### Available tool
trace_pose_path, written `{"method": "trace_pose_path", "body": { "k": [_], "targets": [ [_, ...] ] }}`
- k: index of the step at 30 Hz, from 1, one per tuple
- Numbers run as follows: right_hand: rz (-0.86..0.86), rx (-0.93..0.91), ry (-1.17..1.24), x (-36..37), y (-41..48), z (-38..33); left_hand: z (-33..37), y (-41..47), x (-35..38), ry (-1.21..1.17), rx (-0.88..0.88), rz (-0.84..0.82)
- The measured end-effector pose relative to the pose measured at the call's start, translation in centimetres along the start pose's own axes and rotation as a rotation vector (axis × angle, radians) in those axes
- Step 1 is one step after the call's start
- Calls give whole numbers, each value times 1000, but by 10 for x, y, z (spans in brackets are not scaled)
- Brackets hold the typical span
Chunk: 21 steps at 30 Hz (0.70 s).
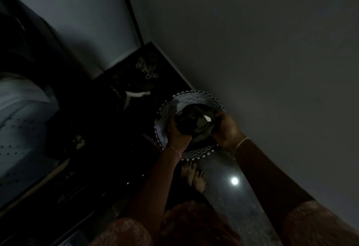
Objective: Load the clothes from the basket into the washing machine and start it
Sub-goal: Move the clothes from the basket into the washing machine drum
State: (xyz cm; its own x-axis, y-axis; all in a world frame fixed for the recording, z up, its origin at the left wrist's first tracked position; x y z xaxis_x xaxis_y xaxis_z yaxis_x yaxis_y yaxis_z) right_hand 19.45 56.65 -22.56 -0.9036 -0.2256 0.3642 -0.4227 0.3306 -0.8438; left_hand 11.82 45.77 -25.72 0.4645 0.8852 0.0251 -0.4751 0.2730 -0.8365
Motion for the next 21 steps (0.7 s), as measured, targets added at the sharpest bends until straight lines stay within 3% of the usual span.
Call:
{"method": "trace_pose_path", "body": {
  "k": [1, 4, 7, 16, 21],
  "targets": [
    [-23, -4, 0, 6, -13, -5, 4, -6, -3, 191, 123, 37],
    [-53, -27, 15, 22, -45, -19, 13, -27, 1, 403, 272, -65],
    [-114, -48, 27, 38, -75, -31, 17, -34, 0, 710, 494, -48],
    [-302, -212, -61, 93, -169, -66, 55, -92, 5, 437, 640, -108],
    [-411, -277, -51, 116, -203, -84, 90, -127, 9, 133, 571, -187]
  ]
}}
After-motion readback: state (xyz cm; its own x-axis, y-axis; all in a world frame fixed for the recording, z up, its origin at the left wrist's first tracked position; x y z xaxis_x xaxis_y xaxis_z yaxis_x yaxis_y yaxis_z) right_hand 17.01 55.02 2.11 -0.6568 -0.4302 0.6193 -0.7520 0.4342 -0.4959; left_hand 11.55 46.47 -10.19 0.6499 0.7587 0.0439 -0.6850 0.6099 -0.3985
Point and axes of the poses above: each hand's wrist, its own y-axis towards the middle knuckle, its own x-axis out of the palm, z = x × y, the point moved 4 cm from there along y, towards the middle knuckle, and after that the axes turned 5 degrees about z, right-handed, at the moved point
